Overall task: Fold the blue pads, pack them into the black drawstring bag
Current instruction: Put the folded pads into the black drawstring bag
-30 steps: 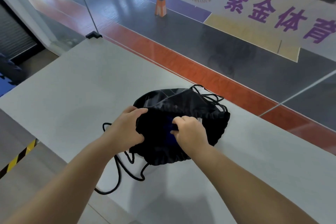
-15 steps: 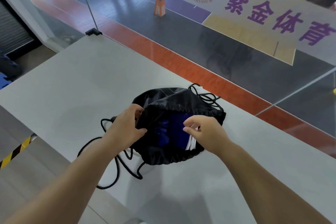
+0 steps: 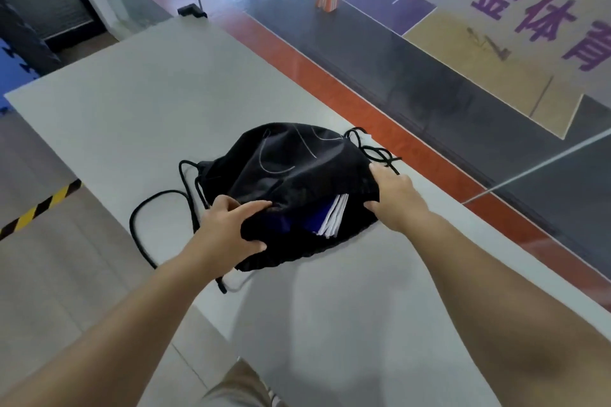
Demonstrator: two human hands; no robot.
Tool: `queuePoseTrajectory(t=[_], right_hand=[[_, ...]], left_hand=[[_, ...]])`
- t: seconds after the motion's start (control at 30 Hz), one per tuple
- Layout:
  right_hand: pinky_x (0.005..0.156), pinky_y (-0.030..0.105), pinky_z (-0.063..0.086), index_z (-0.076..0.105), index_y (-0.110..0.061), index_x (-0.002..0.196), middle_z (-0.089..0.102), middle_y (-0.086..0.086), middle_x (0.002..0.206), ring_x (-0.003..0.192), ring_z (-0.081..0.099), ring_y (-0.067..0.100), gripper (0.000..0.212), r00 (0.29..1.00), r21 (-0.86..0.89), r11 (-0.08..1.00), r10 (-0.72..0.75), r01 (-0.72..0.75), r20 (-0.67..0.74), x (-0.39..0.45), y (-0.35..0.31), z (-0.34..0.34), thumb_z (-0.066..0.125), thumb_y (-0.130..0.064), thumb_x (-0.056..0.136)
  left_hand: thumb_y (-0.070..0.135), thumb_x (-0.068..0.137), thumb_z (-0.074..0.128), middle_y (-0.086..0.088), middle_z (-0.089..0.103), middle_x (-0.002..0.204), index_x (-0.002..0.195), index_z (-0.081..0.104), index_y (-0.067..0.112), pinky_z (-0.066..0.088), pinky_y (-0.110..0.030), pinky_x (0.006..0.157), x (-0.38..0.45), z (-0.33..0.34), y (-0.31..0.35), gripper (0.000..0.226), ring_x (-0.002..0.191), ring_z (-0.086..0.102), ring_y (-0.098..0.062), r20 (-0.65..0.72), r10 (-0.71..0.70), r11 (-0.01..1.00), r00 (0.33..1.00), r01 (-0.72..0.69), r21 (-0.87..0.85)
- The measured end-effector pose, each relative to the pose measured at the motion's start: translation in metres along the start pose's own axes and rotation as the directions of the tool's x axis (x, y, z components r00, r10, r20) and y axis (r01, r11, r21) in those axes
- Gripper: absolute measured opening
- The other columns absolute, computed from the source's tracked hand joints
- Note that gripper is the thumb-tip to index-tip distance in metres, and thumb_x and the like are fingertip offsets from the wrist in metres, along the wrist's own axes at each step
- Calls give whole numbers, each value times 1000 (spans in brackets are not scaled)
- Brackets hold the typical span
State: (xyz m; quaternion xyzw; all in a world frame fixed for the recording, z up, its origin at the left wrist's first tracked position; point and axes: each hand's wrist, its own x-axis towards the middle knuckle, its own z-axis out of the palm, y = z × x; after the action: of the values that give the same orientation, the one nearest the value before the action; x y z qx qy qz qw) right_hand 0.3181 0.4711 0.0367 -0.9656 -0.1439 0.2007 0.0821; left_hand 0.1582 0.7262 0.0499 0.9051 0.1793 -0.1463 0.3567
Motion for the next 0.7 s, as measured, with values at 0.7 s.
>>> queuePoseTrajectory(t=[0.7], right_hand=[[98,39,32,58,-14,118,34,11,134,123,30,30,37,974,-406,913,125,-38,190,-50,50,45,42,-40,97]], left_hand=[[1,85,55,-14,36,116,120,45,5,49,-39,63,-41,60,-4,36,65,54,-32,-168,-126,956,978,165,243]])
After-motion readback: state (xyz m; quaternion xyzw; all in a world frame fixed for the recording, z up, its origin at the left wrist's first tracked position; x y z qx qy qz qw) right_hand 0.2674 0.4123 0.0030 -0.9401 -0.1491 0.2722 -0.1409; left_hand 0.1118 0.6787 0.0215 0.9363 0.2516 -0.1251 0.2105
